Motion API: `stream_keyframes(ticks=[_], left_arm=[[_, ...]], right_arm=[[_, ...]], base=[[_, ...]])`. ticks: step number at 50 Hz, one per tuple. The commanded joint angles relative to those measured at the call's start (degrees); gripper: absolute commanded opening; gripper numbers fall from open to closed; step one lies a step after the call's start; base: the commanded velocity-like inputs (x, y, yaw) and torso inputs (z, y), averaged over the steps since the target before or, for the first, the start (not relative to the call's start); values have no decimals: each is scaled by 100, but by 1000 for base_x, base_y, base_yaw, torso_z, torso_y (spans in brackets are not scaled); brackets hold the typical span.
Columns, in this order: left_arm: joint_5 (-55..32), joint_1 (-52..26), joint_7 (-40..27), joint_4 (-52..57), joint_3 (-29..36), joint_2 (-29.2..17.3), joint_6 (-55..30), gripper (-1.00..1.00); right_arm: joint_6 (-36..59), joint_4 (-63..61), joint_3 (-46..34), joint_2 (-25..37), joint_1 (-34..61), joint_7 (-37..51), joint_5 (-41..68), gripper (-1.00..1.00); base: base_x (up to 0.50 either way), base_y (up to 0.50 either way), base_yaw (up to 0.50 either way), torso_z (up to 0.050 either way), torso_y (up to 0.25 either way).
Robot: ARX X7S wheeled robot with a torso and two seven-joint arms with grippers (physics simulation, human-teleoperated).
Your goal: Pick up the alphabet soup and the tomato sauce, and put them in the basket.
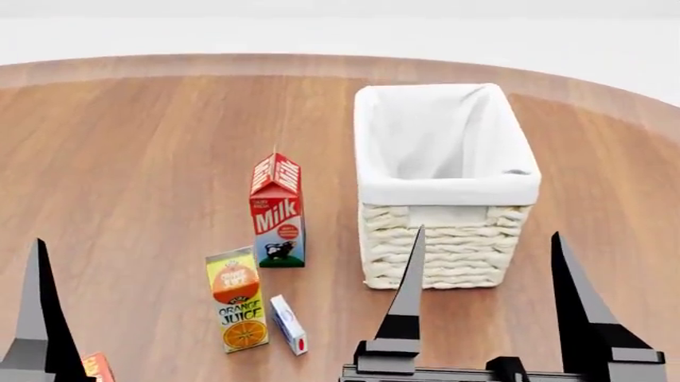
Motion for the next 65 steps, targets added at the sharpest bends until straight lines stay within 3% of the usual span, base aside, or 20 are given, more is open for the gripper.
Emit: stream_keyframes(ticks=[1,5,8,42,45,48,49,51,65], left_arm=[[-20,-9,-51,-12,44,-45,6,100],[-34,-9,-65,-16,55,-59,18,100],[-45,-12,-78,-9,55,-71,8,100],[-411,-13,-175,34,18,-150,67,100],[-407,-22,-185,27,46,-156,58,100],[-419,-41,-195,33,51,-168,39,100],[-423,-51,-202,48,54,-170,20,100],[-420,-52,-208,45,69,-177,18,100],[-427,-50,-259,-3,103,-223,64,100]], right_arm=[[-275,162,-107,44,-117,6,-93,100],[-374,211,-135,53,-157,15,-130,100],[99,-70,-105,92,60,122,15,100],[31,-58,-208,217,64,250,66,100],[-413,208,-262,197,-141,176,-62,100],[18,-56,-230,233,58,273,84,100],[-332,146,-278,214,-109,208,-29,100],[-1,-44,-255,239,50,278,76,100],[13,-14,-312,275,57,332,83,100]], base=[[285,-70,0,0,0],[283,-48,0,0,0],[285,-42,0,0,0],[285,-39,0,0,0],[285,-36,0,0,0],[284,-42,0,0,0],[285,-43,0,0,0],[285,-37,0,0,0],[272,-35,0,0,1]])
